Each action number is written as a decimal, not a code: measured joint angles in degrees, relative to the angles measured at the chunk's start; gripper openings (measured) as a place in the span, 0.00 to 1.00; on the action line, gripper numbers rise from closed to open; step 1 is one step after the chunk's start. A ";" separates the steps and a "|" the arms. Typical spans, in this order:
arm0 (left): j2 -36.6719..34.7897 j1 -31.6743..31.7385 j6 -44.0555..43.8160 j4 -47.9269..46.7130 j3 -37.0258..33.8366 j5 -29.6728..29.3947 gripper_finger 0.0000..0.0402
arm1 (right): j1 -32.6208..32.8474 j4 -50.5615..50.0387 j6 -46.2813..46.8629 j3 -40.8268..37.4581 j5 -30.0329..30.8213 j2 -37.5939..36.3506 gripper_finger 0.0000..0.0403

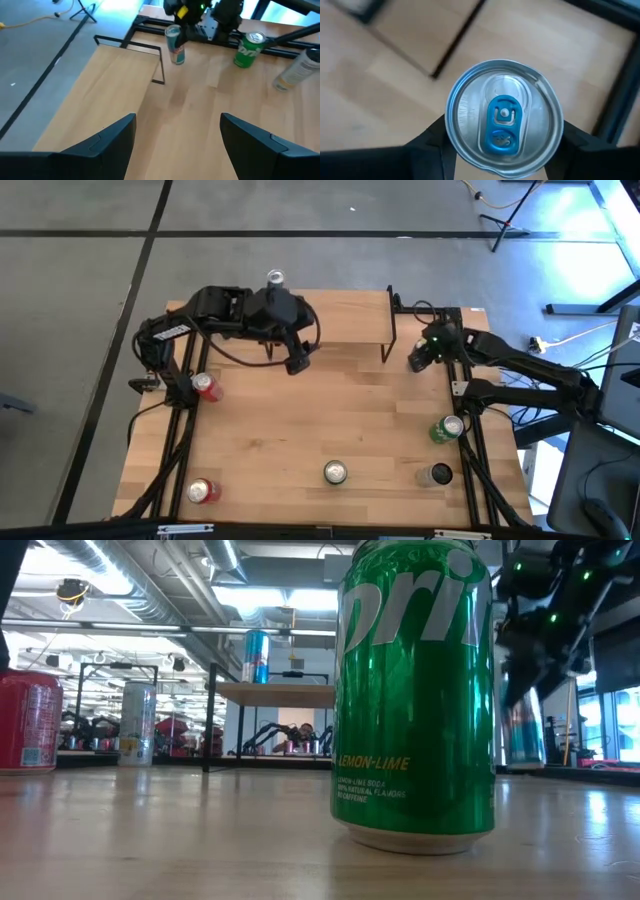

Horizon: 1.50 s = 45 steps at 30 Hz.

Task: Place canned beverage on shelf
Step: Put the blue soda can on the shelf aligned with the other blue soda can

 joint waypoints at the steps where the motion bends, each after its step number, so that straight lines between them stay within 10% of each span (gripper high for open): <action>1: -0.16 -0.54 -0.32 -0.37 0.00 0.02 0.68 | 0.47 -0.93 0.16 0.78 -1.92 -0.42 0.48; 14: -0.92 -4.79 -2.48 -13.20 0.07 1.98 0.59 | 21.99 6.65 5.17 7.57 -11.17 -0.64 0.48; 27: -8.21 -6.24 2.06 -14.21 -4.31 4.73 0.54 | 35.91 26.37 1.35 12.69 -1.73 20.81 0.48; 45: -35.53 -6.21 -7.47 22.03 -57.42 6.18 0.54 | 32.64 25.58 -16.31 37.30 -3.64 54.11 0.48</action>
